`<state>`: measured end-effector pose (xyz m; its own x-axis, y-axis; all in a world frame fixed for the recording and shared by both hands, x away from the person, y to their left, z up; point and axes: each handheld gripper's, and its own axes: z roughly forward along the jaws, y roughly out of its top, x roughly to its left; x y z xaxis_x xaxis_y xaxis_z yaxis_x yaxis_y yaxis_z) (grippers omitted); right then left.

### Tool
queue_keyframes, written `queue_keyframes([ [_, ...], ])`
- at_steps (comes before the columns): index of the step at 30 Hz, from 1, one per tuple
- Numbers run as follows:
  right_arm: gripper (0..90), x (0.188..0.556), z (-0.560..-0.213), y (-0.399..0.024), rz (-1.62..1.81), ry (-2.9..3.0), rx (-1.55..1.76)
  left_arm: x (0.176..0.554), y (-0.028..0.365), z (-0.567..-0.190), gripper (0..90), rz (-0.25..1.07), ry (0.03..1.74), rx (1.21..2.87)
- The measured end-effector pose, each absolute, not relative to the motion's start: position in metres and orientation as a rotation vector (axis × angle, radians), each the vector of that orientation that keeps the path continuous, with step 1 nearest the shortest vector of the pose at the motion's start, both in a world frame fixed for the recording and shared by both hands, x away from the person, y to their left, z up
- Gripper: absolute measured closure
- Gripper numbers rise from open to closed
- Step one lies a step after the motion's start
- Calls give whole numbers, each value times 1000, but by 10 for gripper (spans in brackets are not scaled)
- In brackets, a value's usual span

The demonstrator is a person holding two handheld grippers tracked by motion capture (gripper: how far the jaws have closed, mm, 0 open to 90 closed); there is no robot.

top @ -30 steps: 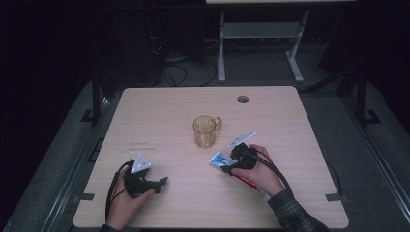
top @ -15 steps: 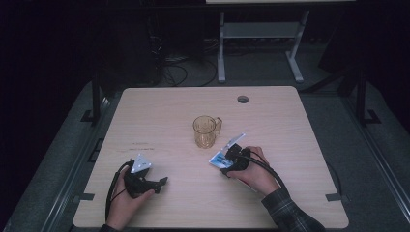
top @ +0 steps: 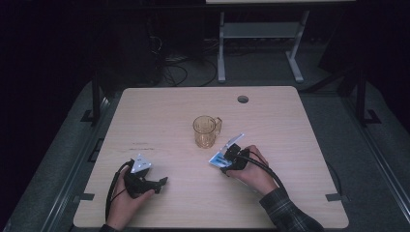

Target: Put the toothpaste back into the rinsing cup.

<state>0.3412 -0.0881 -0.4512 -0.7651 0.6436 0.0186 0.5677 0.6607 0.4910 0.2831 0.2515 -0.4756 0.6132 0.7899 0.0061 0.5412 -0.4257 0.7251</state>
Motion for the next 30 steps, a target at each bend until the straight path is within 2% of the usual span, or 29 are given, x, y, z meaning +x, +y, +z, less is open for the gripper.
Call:
queue_keyframes([
  [5, 553, 340, -450, -87, 711, 2709, 991, 283, 252, -476, 128, 455, 1041, 2136],
  [7, 614, 339, -448, -87, 712, 2703, 995, 283, 252, -476, 128, 455, 1042, 2136],
  [11, 671, 341, -445, -93, 744, 2704, 1002, 283, 252, -476, 127, 455, 1042, 2136],
  [23, 697, 343, -442, -105, 874, 2716, 1055, 283, 252, -476, 128, 455, 1042, 2136],
  [30, 700, 344, -433, -123, 1067, 2654, 1086, 283, 252, -476, 128, 455, 1041, 2137],
])
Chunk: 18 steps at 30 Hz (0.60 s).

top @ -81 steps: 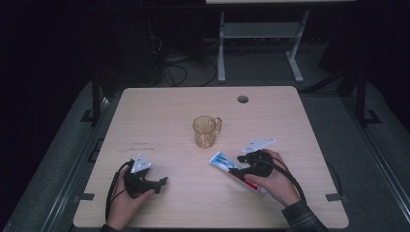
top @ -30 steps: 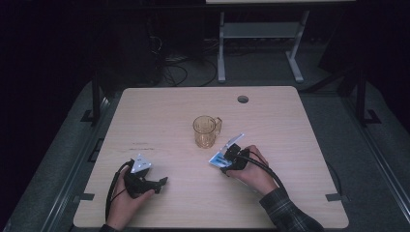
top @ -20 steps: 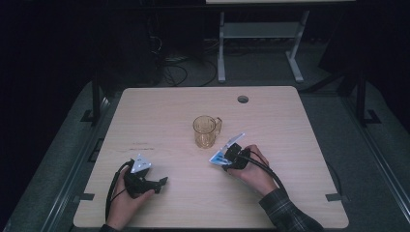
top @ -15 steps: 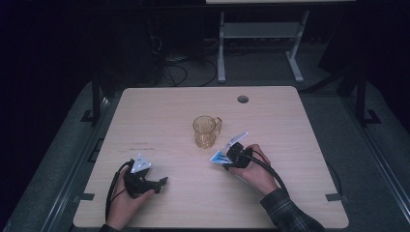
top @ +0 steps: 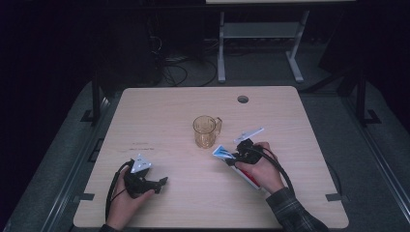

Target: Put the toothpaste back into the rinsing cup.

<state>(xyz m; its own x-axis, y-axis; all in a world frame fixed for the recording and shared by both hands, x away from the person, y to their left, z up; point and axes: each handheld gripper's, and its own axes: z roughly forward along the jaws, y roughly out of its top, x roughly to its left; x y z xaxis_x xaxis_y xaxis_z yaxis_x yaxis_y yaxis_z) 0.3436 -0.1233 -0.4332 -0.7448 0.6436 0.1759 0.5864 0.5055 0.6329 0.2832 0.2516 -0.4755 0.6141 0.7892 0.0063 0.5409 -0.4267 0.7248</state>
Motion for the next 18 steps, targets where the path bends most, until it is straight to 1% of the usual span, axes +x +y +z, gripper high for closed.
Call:
queue_keyframes([
  [3, 702, 343, -427, -131, 1157, 2606, 1079, 283, 252, -476, 128, 455, 1041, 2136],
  [18, 707, 338, -412, -151, 1393, 2487, 1034, 283, 252, -476, 128, 456, 1040, 2137],
])
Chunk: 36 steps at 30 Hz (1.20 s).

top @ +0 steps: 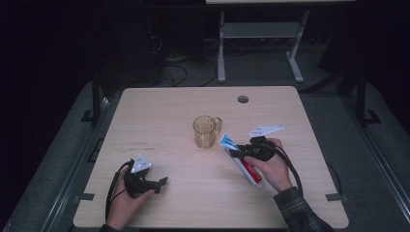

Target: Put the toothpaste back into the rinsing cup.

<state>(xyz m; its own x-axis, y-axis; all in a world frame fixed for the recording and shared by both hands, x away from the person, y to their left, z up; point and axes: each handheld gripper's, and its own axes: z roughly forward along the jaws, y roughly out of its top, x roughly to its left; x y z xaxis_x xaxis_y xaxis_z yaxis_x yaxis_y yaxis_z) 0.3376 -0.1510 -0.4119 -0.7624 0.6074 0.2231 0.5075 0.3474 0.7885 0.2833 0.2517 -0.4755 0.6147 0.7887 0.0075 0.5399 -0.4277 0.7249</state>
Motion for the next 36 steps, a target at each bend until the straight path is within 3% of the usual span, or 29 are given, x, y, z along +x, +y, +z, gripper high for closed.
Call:
queue_keyframes([
  [36, 712, 338, -368, -174, 1737, 2210, 947, 283, 252, -476, 128, 456, 1041, 2133],
])
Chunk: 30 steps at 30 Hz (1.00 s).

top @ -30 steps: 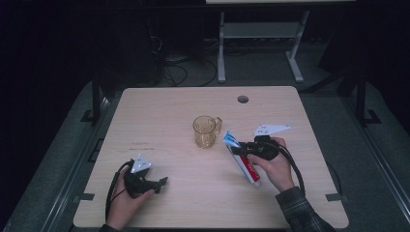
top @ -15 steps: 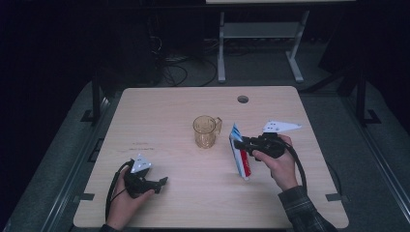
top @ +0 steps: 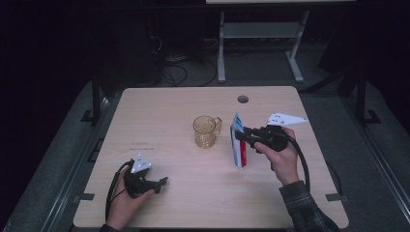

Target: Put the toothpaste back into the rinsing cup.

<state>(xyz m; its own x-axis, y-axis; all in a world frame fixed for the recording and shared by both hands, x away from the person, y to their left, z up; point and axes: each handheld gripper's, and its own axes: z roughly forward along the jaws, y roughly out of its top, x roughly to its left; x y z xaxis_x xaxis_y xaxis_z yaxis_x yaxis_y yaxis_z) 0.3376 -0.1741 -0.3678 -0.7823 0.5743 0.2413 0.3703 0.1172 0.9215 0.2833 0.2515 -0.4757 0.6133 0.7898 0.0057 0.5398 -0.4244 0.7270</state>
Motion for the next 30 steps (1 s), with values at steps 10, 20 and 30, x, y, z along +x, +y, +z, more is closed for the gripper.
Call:
queue_keyframes([
  [10, 711, 347, -353, -170, 1778, 2158, 922, 283, 252, -476, 127, 456, 1040, 2134],
  [20, 711, 352, -341, -167, 1788, 2128, 901, 283, 252, -476, 127, 456, 1040, 2135],
  [30, 712, 357, -330, -160, 1778, 2128, 876, 283, 251, -476, 128, 455, 1039, 2134],
])
